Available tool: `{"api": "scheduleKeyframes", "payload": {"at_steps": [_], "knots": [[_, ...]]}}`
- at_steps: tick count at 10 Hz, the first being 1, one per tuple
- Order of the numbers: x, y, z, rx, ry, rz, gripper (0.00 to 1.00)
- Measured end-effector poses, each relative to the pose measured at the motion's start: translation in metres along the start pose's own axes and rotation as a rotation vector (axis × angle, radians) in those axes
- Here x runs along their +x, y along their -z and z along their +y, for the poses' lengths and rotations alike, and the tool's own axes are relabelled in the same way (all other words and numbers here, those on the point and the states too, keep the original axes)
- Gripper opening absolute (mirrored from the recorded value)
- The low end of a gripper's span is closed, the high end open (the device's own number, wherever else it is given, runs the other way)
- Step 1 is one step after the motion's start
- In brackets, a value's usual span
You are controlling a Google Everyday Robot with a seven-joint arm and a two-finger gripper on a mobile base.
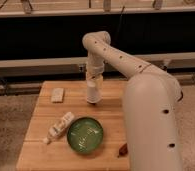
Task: Place the ceramic cup over the eraser
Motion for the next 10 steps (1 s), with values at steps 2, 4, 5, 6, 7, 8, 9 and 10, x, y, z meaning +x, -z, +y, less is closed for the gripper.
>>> {"api": "scheduleKeyframes", "payload": {"at_steps": [2, 4, 5, 6, 7, 8, 9, 10], "knots": [[0.003, -0.014, 0.0, 0.001, -0.004, -0.025, 0.12], [0.002, -0.026, -0.003, 0.005, -0.003, -0.048, 0.33], [0.002, -0.031, -0.004, 0.006, -0.004, -0.056, 0.43], [0.003, -0.036, -0.005, 0.006, -0.007, -0.067, 0.55], [0.003, -0.039, -0.005, 0.006, -0.008, -0.073, 0.63], [0.003, -0.041, -0.006, 0.017, -0.013, -0.089, 0.73], [0.003, -0.042, -0.005, 0.027, -0.018, -0.106, 0.79], [0.003, -0.042, -0.005, 0.04, -0.024, -0.124, 0.8]]}}
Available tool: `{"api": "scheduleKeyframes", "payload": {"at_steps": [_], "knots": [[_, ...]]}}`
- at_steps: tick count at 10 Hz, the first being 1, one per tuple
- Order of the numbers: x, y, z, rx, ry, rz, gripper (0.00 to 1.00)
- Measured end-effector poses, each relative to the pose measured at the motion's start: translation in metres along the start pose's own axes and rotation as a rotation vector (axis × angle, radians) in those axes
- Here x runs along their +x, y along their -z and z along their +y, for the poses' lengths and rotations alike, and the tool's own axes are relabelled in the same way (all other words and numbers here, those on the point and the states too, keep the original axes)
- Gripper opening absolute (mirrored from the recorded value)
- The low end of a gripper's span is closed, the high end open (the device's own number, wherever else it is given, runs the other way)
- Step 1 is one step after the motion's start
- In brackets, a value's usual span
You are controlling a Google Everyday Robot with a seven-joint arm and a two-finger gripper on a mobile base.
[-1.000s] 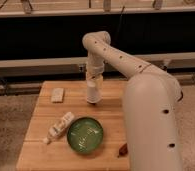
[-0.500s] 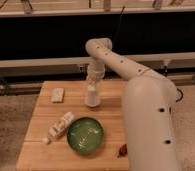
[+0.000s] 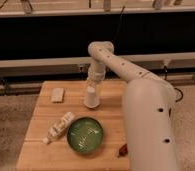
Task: Place the ceramic cup over the eraser
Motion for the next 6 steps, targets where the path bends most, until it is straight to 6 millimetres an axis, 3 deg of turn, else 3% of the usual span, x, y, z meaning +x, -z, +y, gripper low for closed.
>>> {"api": "scheduleKeyframes", "payload": {"at_steps": [6], "knots": [[0.0013, 0.0044, 0.0068, 0.026, -0.034, -0.006, 0.8]]}}
